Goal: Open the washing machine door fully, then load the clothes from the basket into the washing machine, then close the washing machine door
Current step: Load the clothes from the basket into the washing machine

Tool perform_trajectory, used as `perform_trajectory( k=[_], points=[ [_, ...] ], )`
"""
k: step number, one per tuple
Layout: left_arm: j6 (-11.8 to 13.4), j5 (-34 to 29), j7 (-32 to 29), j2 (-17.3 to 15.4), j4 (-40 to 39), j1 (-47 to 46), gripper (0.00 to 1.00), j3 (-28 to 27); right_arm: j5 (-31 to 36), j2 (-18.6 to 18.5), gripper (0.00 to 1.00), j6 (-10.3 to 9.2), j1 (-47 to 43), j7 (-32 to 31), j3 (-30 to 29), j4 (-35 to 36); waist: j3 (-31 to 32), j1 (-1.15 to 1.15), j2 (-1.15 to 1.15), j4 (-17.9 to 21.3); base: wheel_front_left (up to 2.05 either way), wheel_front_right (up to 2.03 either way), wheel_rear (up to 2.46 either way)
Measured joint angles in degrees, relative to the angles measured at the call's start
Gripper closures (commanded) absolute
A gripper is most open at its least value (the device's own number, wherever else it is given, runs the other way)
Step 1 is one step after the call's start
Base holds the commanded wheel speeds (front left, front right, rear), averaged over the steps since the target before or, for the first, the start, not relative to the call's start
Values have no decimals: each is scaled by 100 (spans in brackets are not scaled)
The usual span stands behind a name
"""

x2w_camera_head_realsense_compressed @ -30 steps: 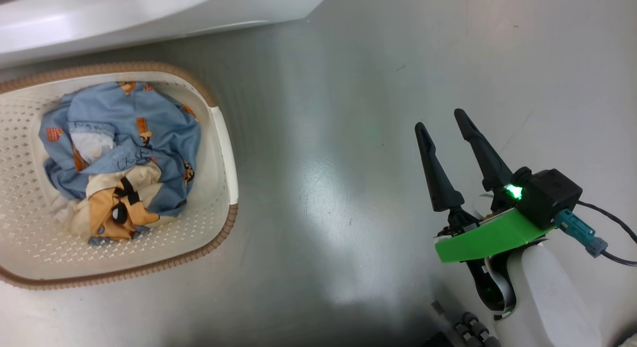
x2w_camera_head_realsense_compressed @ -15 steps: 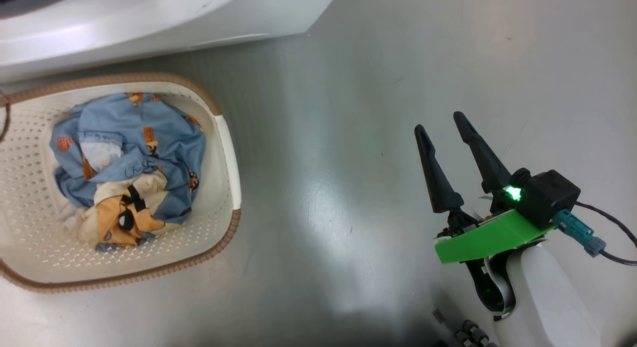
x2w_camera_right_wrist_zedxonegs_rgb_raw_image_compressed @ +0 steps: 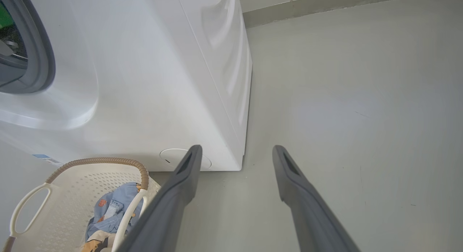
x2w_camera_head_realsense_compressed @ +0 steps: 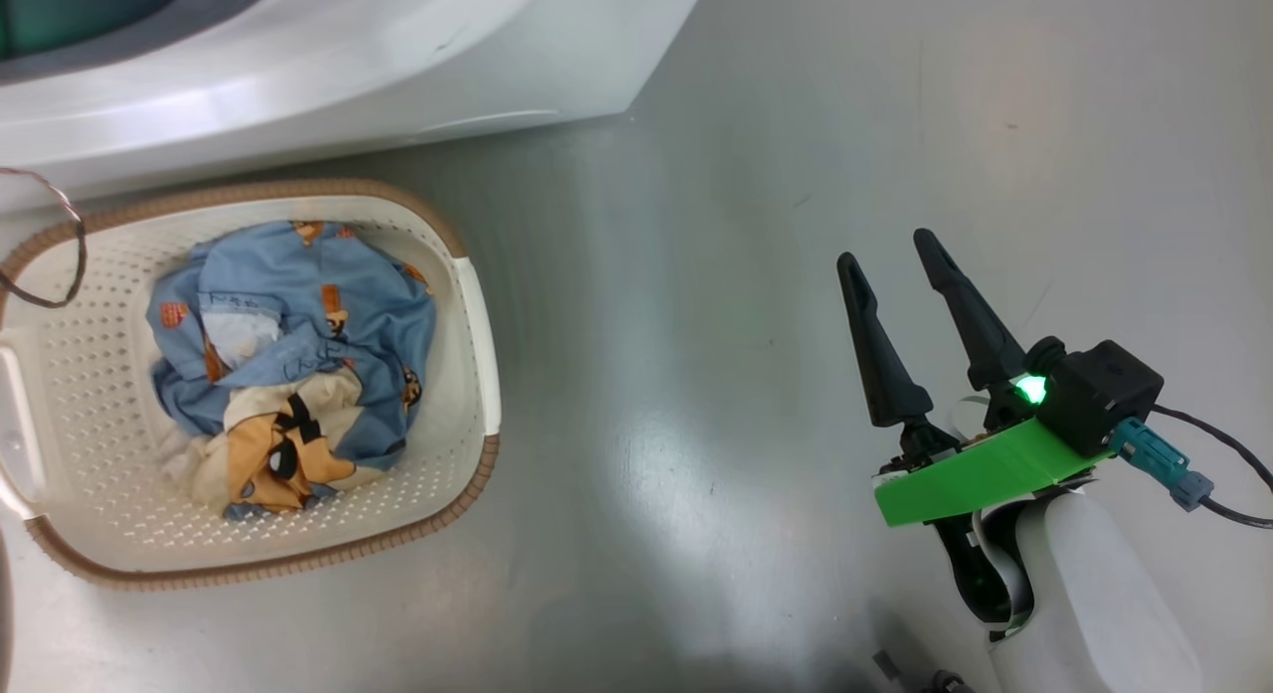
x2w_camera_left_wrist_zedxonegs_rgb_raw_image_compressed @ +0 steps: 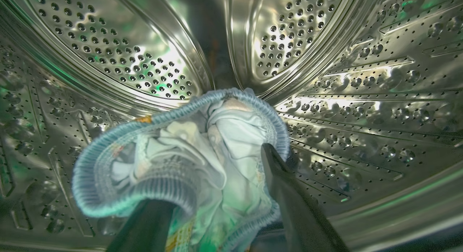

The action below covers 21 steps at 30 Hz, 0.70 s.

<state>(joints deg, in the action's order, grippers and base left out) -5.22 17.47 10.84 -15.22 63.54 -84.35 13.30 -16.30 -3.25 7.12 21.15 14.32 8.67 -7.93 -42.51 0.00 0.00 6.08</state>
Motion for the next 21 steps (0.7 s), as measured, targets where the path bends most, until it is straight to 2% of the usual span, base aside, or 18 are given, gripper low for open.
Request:
perform_trajectory(
  k=[21],
  points=[
    [19, 291, -153, 149, 151, 580, 0, 69, -5, -2, 0, 0, -1, 0, -108, -107, 524, 0, 0, -170, 0, 0, 0]
  ],
)
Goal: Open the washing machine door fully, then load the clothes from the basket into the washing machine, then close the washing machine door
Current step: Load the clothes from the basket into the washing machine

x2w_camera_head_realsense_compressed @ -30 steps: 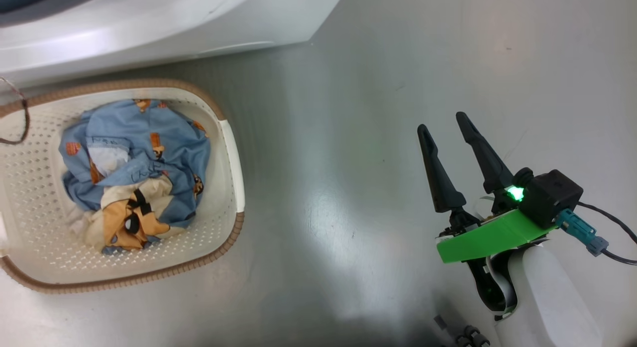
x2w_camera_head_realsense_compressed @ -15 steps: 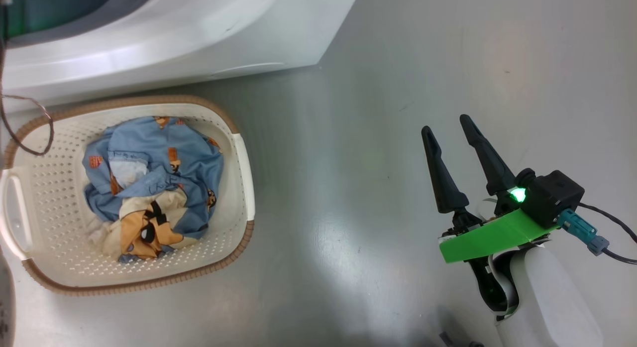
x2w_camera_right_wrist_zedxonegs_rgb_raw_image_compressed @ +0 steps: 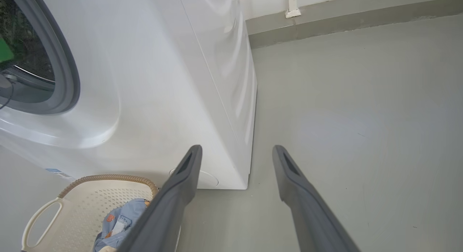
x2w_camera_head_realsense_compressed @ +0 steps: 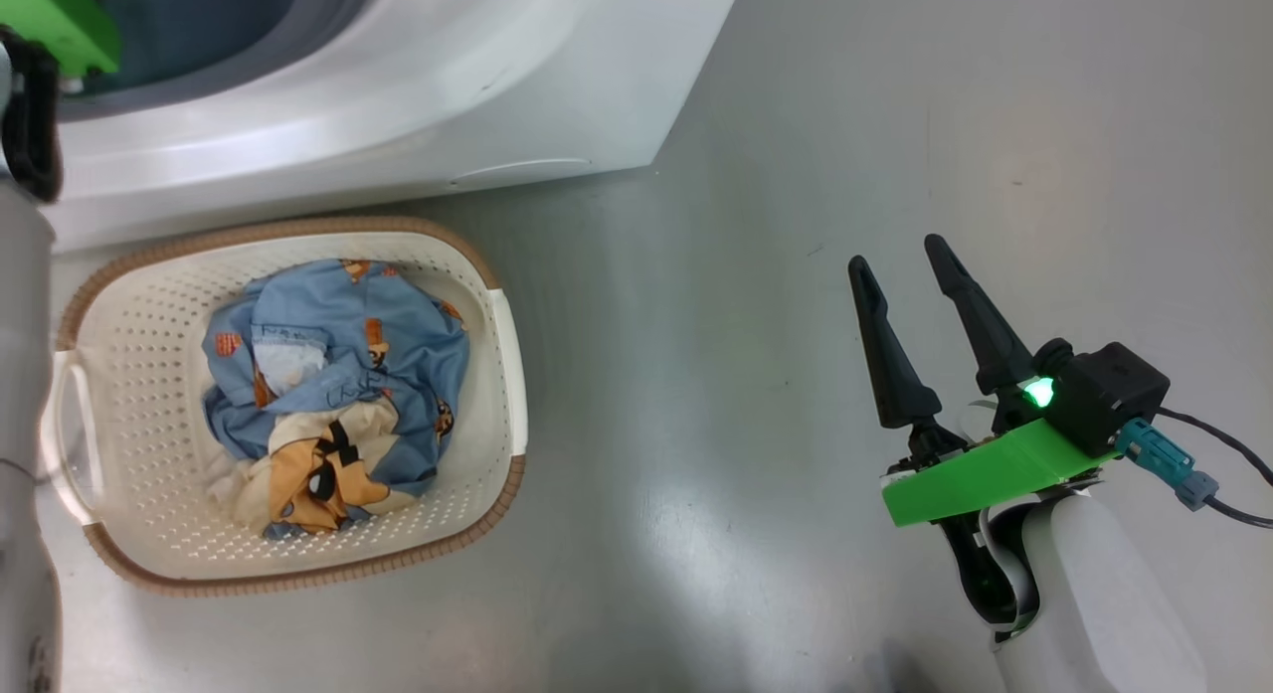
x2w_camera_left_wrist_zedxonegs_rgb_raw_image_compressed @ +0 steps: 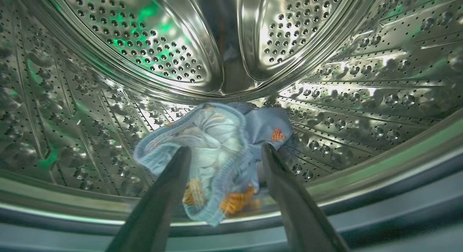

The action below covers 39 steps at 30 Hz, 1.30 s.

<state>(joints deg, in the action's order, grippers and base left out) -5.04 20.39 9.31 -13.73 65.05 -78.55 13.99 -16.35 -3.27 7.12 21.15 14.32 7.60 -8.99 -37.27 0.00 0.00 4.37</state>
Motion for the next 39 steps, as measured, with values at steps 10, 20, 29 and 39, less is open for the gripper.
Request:
perform_trajectory(
  k=[10, 20, 29, 39],
  points=[
    [0, 100, -13, 60, -16, 386, 0, 49, -47, -1, 0, 0, -3, 0, -66, -41, 207, 0, 0, -46, 0, 0, 0],
    [0, 263, 289, 163, -305, 1087, 0, 85, -47, -1, 0, 0, -158, 0, -130, -116, 529, 0, 0, -179, 0, 0, 0],
    [85, 305, 498, 170, -1377, 2217, 0, 78, -47, 0, 0, 0, -381, 0, -169, -209, 996, 0, 0, -296, 0, 0, 0],
    [488, 289, 508, 169, -3597, 4013, 0, -282, -47, 1, 0, 0, -606, 0, -175, -310, 1502, 0, 0, -348, 0, 0, 0]
  ],
)
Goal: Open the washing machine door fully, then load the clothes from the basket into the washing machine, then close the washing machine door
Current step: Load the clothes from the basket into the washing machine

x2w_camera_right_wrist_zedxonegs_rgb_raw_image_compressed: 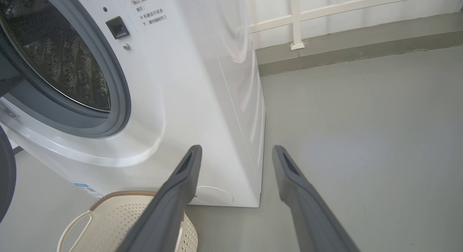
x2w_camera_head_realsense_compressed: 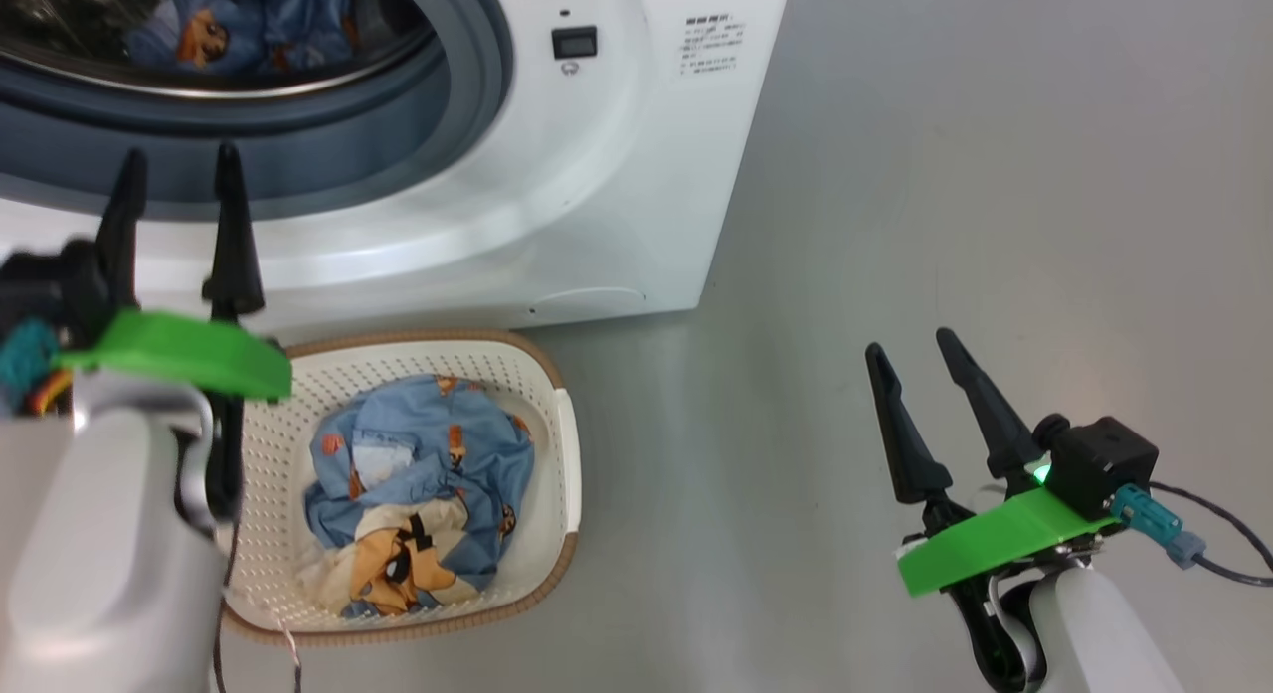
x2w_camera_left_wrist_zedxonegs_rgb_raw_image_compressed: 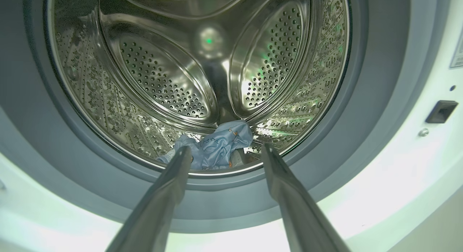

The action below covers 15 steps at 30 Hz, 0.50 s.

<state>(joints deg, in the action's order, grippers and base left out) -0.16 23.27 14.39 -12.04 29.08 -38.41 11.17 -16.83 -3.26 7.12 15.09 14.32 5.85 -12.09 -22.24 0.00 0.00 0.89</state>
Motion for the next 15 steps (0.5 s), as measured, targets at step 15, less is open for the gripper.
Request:
perform_trajectory(
  k=[15],
  points=[
    [411, -360, 9, 190, -2111, 2234, 0, -695, 10, 4, 0, 0, -286, 0, 65, -146, 665, 0, 0, -31, 0, 0, 0]
  ],
)
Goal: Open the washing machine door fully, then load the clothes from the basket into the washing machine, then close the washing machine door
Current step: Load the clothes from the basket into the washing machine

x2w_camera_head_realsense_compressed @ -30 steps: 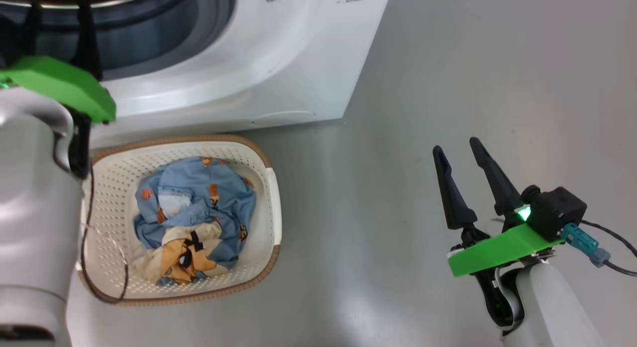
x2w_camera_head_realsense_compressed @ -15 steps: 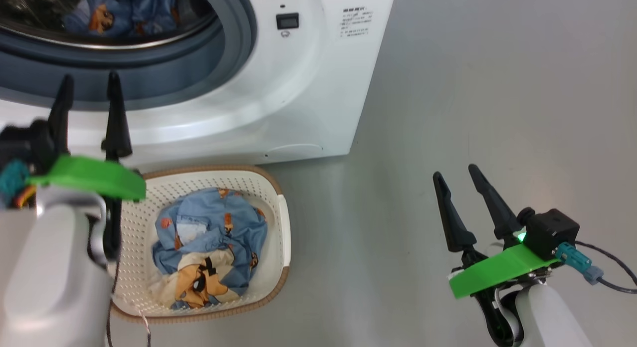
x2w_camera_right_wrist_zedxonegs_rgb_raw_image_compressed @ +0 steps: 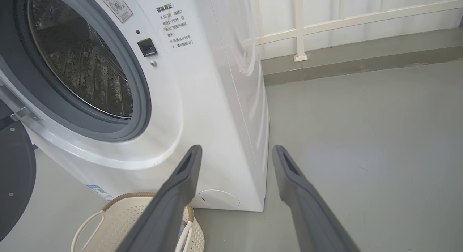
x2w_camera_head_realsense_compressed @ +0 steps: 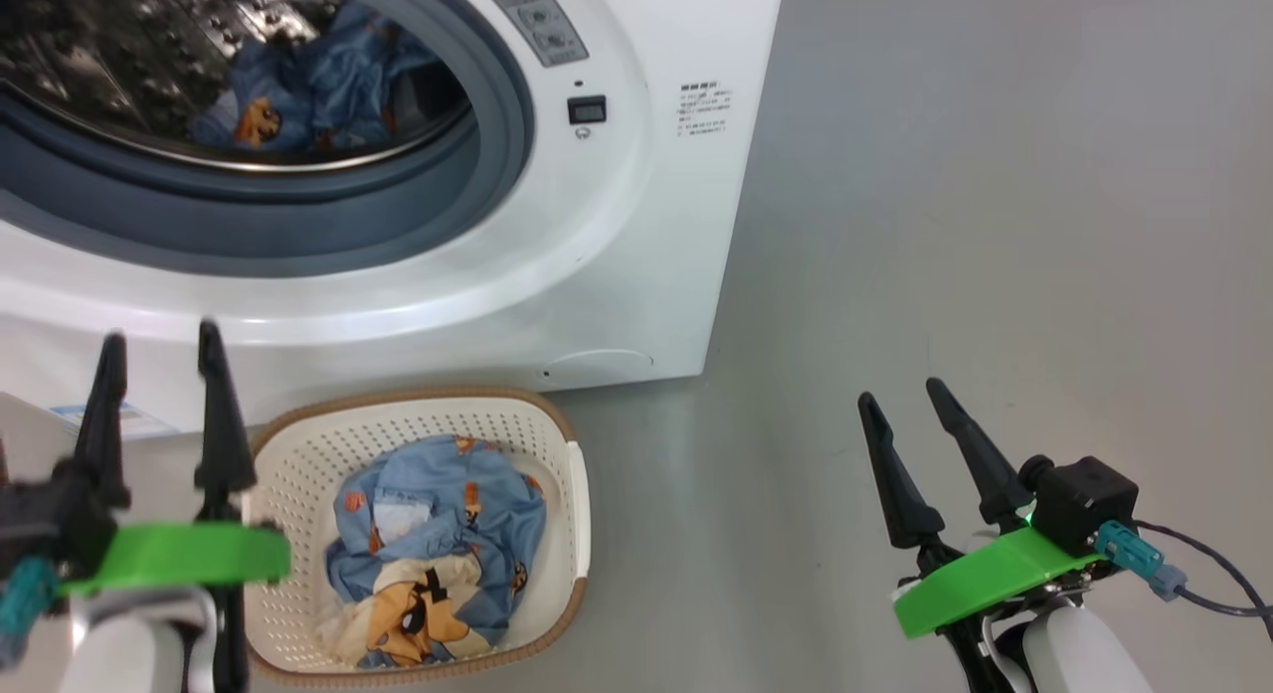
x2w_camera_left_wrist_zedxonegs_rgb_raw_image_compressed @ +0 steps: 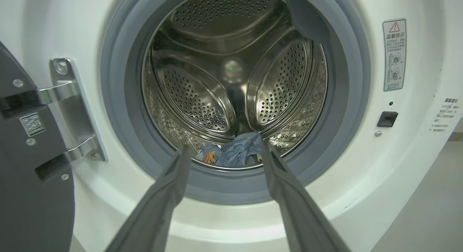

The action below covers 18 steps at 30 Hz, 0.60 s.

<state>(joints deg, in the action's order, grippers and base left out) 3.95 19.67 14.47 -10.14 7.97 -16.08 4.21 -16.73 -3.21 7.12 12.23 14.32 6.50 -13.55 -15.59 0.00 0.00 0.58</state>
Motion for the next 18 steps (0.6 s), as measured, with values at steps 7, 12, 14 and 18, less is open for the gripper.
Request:
perform_trajectory(
  k=[7, 12, 14, 18],
  points=[
    [-18, -310, 0, 123, -466, 794, 0, -237, 1, 1, 0, 0, -76, -1, -1, -37, 289, 0, 0, -28, 0, 0, 0],
    [-75, -485, 0, 254, -512, 1143, 0, -297, 7, 2, 0, 0, -216, -1, -1, -87, 473, 0, 0, -53, 0, 0, 0],
    [-79, -504, -1, 360, -498, 1286, 0, -302, 7, 2, 0, 0, -276, -1, 4, -108, 550, 0, 0, -57, 0, 0, 0],
    [-174, -642, -1, 492, -494, 1557, 0, -324, 8, 3, 0, 0, -291, -1, 9, -132, 712, 0, 0, -55, 0, 0, 0]
  ],
)
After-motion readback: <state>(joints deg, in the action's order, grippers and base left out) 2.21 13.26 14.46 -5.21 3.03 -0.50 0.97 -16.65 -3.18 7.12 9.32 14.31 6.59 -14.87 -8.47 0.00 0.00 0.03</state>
